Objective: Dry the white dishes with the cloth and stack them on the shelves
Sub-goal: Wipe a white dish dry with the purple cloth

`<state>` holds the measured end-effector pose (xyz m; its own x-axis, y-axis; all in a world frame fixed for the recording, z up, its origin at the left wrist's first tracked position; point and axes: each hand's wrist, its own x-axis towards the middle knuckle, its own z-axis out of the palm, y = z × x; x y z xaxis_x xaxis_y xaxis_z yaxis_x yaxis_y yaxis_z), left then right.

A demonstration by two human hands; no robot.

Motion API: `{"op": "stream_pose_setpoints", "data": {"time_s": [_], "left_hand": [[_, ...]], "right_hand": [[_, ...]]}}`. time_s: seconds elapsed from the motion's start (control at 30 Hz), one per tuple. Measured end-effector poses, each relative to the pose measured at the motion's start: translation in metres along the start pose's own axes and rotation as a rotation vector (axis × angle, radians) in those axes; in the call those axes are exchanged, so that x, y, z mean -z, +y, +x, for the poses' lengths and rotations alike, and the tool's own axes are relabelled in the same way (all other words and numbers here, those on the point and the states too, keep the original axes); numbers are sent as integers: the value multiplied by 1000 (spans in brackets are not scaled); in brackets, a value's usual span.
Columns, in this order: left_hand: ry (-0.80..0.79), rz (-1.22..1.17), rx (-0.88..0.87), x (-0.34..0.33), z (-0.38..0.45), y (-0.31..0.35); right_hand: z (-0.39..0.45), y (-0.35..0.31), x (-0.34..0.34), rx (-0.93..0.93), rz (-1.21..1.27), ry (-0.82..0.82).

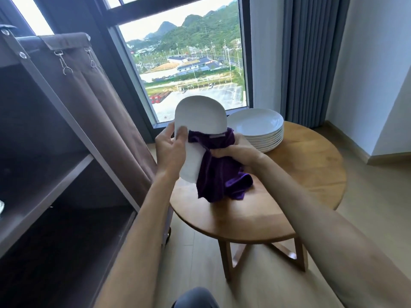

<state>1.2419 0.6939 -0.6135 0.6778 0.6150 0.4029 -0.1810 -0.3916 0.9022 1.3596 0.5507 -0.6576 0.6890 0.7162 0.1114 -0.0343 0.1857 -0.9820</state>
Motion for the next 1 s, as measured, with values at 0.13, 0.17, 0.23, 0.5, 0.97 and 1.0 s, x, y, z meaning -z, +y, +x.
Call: {"op": "stream_pose_setpoints", "data": {"time_s": [0.13,0.17,0.23,0.5,0.97,1.0], "left_hand": [[-321,148,88,30,22,18],[-379,197,136,35,27,22],[-415,191,216,43,33,24],[300,-433,283,-24,-35,-10],[-350,392,282,61,53,61],[-353,384,329,61,54,63]], "right_hand": [[4,5,-13,62,244,145],[7,4,-18,67,315,215],[15,2,-26,66,409,325],[34,19,-39,-5,776,641],[23,7,-12,175,160,66],[24,8,-16,161,140,72]]}}
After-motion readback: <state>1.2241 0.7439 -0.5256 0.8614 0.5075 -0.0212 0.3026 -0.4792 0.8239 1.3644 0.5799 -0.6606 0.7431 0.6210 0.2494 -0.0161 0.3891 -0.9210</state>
